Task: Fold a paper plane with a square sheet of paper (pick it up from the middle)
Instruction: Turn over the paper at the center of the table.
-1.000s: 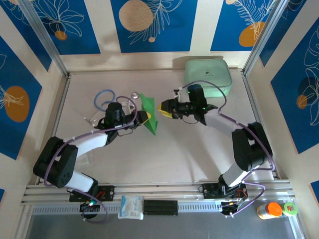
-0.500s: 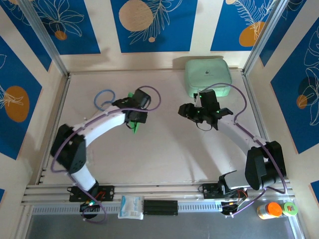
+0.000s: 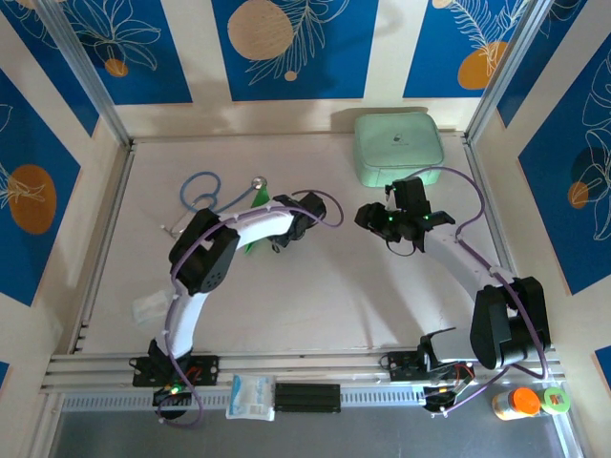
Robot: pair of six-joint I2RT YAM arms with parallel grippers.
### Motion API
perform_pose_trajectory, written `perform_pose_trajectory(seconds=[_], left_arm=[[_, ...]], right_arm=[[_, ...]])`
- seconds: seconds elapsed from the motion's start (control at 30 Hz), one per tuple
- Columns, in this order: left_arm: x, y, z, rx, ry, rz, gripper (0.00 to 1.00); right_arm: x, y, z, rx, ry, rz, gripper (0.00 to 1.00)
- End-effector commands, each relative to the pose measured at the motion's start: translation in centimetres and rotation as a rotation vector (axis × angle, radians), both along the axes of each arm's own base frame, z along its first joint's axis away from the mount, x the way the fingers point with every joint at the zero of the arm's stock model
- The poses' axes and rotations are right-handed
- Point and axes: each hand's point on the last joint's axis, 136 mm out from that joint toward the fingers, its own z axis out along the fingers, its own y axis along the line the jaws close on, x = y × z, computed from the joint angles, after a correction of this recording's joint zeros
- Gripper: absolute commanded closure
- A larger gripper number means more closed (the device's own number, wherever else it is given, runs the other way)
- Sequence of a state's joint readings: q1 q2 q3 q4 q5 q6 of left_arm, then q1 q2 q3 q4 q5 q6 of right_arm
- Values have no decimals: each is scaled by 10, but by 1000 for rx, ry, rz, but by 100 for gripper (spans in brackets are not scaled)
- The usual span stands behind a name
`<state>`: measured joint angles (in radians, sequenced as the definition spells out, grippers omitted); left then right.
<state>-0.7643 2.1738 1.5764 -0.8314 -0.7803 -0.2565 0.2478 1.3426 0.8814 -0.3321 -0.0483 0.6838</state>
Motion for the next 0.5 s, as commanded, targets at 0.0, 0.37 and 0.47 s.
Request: perform_pose_trajectory(seconds=[0.0, 0.37, 0.47], left_arm=[[-2, -2, -3, 58, -10, 0, 91], [-15, -16, -21, -53, 41, 40, 80], [-20, -25, -15, -119, 59, 56, 75]], right_arm=[[-6, -1, -5, 14, 32, -9, 51], [-4, 5, -12, 49, 66, -3, 52], [-4, 6, -14, 56, 72, -4, 52]])
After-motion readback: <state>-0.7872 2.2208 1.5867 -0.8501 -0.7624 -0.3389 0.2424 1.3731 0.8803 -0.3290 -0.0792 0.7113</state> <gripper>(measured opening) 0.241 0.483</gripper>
